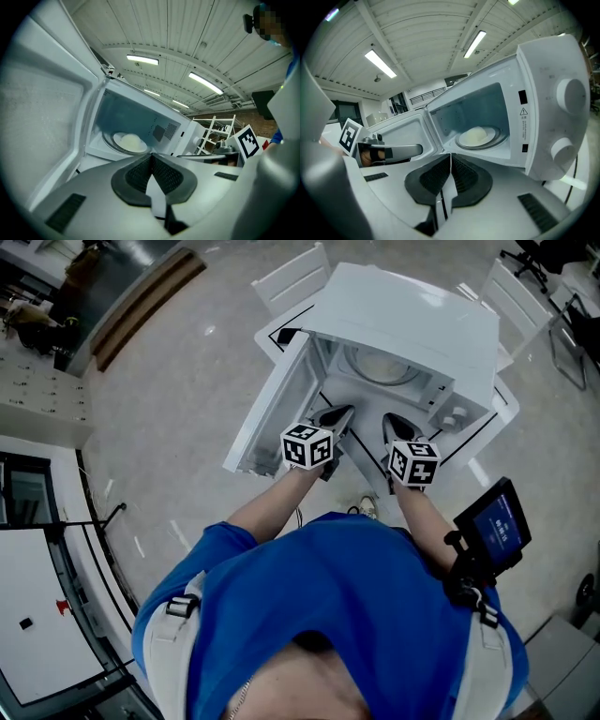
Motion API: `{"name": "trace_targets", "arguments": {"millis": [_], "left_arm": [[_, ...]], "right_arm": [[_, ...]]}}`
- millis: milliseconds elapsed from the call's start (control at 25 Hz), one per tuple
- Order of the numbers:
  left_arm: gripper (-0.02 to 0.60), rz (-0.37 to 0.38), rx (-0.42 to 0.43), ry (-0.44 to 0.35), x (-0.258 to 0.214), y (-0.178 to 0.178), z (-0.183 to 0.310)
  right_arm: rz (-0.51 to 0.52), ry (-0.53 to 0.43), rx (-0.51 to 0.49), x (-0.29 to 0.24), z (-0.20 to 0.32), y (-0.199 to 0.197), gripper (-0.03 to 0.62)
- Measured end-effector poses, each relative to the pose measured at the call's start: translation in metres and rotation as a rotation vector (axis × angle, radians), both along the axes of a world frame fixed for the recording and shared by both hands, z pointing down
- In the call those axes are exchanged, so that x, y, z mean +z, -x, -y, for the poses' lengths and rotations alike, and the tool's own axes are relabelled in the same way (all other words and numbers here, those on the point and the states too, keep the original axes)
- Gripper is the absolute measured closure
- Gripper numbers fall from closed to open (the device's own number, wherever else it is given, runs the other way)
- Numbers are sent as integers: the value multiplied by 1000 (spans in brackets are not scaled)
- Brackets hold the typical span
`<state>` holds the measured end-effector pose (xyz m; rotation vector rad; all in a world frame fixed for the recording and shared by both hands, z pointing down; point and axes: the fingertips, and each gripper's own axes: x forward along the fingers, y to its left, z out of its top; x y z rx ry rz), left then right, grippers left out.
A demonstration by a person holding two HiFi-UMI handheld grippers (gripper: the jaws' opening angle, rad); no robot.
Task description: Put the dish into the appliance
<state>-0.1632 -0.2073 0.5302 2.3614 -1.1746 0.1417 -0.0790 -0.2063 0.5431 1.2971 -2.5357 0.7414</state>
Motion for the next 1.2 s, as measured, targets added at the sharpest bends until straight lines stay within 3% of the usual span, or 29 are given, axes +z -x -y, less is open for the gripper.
{"name": "trace_targets", "arguments": {"millis": [320,640,1200], "left_arm": [[575,-16,-52,-19,-6,27,92],[575,-37,-57,-36,-44,42,19],[575,-75,-44,-56,-26,22,22]], "right_arm": [[40,-19,-58,-11,97,28,591],[56,-41,-47,-52,19,38,591],[78,-48,-57,-31,16,28,592]]}}
